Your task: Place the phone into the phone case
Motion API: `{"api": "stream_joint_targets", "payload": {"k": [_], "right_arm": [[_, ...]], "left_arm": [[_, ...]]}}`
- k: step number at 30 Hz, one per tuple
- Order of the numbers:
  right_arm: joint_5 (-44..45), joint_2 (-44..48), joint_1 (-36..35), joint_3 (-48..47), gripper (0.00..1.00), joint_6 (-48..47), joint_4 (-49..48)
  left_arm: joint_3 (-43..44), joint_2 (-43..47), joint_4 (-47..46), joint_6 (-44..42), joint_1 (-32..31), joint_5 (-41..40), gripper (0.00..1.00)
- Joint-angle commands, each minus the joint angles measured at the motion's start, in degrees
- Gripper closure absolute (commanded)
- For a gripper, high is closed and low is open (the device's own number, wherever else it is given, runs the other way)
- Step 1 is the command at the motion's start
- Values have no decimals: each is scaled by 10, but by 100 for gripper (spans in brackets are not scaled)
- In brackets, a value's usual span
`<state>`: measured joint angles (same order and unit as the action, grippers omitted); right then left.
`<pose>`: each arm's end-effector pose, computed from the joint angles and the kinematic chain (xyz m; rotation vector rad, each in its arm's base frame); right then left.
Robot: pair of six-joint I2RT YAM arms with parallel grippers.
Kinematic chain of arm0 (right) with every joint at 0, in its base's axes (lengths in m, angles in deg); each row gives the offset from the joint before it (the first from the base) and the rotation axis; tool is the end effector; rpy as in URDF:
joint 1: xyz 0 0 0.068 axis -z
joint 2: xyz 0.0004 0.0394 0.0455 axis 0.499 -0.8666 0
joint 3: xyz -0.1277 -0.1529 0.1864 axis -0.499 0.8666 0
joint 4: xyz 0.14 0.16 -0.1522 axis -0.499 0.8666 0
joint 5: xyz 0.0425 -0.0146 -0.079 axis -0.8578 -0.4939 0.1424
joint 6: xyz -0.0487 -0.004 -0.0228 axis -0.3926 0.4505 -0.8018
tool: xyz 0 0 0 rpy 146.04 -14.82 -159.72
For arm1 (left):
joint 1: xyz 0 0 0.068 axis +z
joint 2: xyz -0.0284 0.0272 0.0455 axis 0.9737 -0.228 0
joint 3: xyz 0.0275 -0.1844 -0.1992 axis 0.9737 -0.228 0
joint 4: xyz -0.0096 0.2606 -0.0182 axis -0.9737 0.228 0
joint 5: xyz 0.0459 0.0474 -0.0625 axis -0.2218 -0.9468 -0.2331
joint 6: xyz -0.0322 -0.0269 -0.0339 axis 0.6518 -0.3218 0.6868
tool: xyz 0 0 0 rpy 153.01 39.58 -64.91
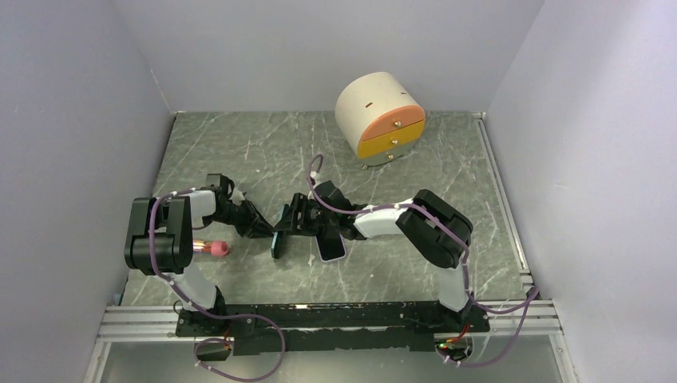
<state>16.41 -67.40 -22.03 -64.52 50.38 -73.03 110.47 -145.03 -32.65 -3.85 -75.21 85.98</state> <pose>0.2423 0.3290 0.1451 -0.0384 2.4333 1.4448 0.2654 -0.0159 0.1195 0.8927 -2.7508 1.1151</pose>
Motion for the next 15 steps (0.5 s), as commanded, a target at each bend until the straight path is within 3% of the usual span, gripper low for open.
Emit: {"api": "stream_joint_targets", "payload": {"k": [1,9,15], "right_arm": [[21,34,-2,-17,41,-16,14],[21,46,3,-2,35,-12,10],[29,56,8,-1,61,-21,26]], "left_arm": [[-6,24,-5,11,-5,22,75],[-4,23,-8,16,-13,18,73],[10,14,1,18,-38,8,73]]}}
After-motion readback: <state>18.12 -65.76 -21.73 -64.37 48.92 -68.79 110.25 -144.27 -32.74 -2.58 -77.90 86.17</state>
